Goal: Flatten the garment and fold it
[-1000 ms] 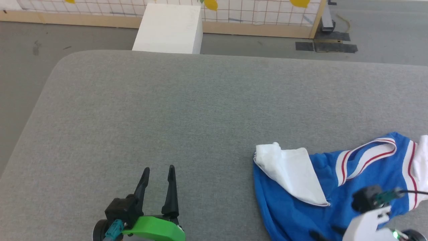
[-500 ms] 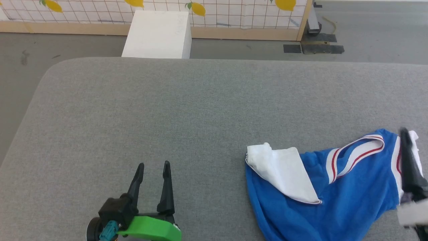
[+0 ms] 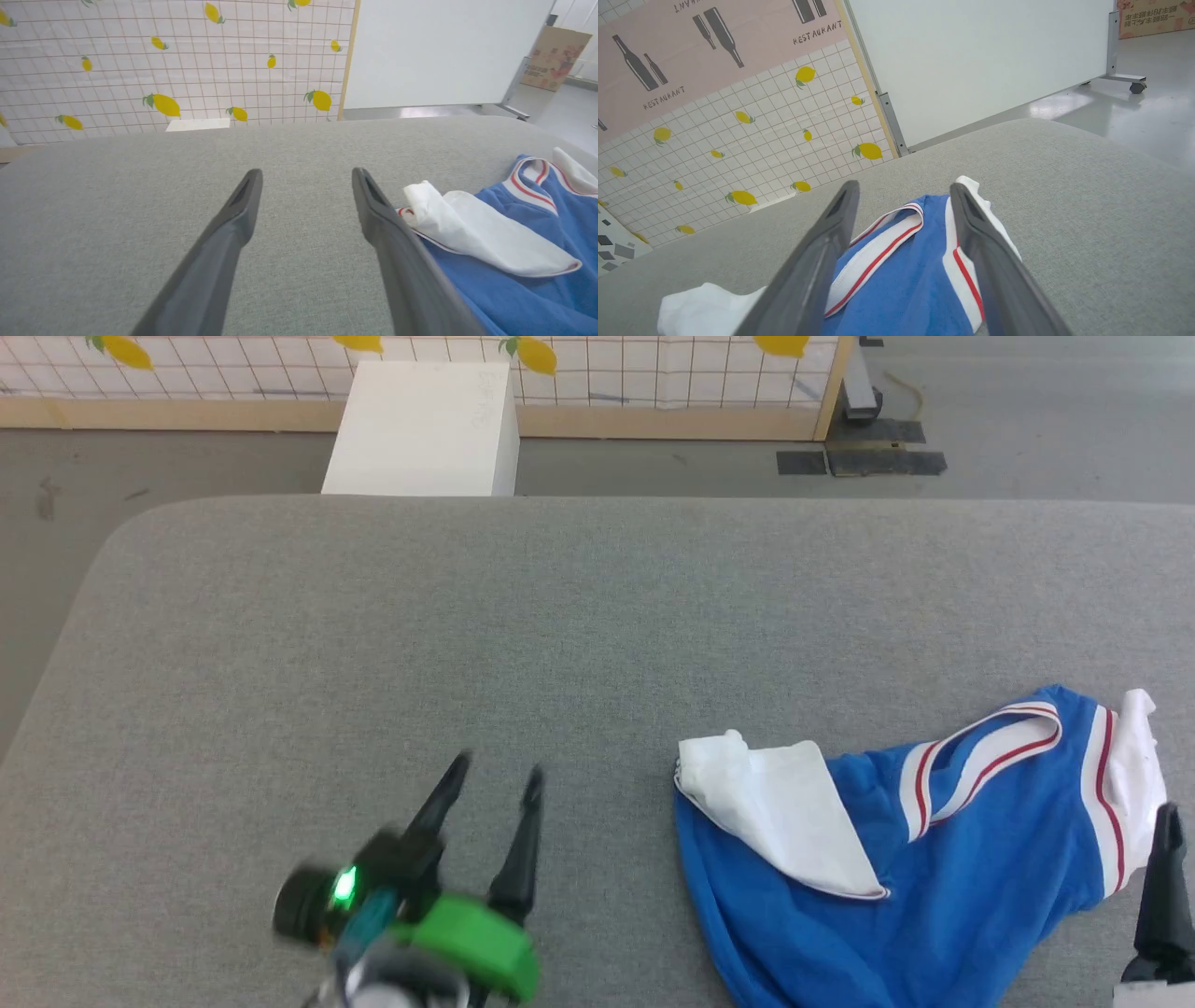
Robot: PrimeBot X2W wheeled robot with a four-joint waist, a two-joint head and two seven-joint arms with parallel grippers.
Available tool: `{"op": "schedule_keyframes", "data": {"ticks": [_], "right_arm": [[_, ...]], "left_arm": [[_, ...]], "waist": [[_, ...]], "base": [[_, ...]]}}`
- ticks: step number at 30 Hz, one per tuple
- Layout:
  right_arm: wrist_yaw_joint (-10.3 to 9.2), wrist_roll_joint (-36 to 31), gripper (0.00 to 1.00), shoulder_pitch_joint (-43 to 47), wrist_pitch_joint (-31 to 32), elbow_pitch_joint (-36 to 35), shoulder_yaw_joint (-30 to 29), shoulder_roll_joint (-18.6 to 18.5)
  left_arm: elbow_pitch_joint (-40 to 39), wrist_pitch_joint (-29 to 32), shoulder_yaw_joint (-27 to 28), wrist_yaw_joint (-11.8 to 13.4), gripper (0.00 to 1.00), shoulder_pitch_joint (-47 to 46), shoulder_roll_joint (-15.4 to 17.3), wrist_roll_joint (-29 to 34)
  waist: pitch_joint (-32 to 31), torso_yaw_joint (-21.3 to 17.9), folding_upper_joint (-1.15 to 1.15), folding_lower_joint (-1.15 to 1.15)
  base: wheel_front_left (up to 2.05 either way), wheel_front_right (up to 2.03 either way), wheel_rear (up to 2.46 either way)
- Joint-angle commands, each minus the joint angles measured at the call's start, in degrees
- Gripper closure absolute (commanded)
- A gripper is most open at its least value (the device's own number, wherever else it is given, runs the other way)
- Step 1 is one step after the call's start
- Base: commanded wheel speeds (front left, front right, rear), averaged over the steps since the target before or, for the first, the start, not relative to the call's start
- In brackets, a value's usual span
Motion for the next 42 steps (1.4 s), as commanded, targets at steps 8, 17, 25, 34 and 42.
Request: {"op": "schedule_keyframes", "data": {"ticks": [8, 17, 25, 34, 42], "right_arm": [[-0.06, -0.11, 0.00, -2.89, 1.11, -0.05, 0.56, -0.01], [-0.06, 0.93, 0.00, -5.09, 2.03, 0.05, 2.87, -0.01], [-0.06, 0.81, 0.00, -6.37, 2.31, 0.29, 3.43, -0.01], [-0.06, 0.08, 0.00, -5.94, 3.20, 0.11, 2.05, -0.01], [-0.06, -0.08, 0.00, -3.80, 4.85, -0.95, 1.59, -0.01]], "left_arm": [[1.94, 19.96, -10.64, -8.25, 0.00, -18.66, 2.86, 0.80], [11.22, 34.20, -29.47, -8.95, 0.00, -36.90, 3.93, -7.89], [21.08, 37.47, -35.17, -8.97, 0.00, -43.08, 5.02, -12.14], [23.83, 30.87, -37.50, -8.97, 1.00, -43.90, 4.43, -16.00], [19.40, 18.57, -26.61, -3.36, 1.00, -40.23, 4.25, -22.70]], "waist": [[4.71, 0.57, 0.00, 0.00], [10.60, -1.06, 0.00, 0.00], [12.68, -3.11, 0.00, 0.00], [10.82, -2.17, 0.00, 0.00], [7.15, 0.58, 0.00, 0.00]], "base": [[0.00, 0.00, 0.00], [0.00, 0.00, 0.00], [0.00, 0.00, 0.00], [0.00, 0.00, 0.00], [0.00, 0.00, 0.00]]}}
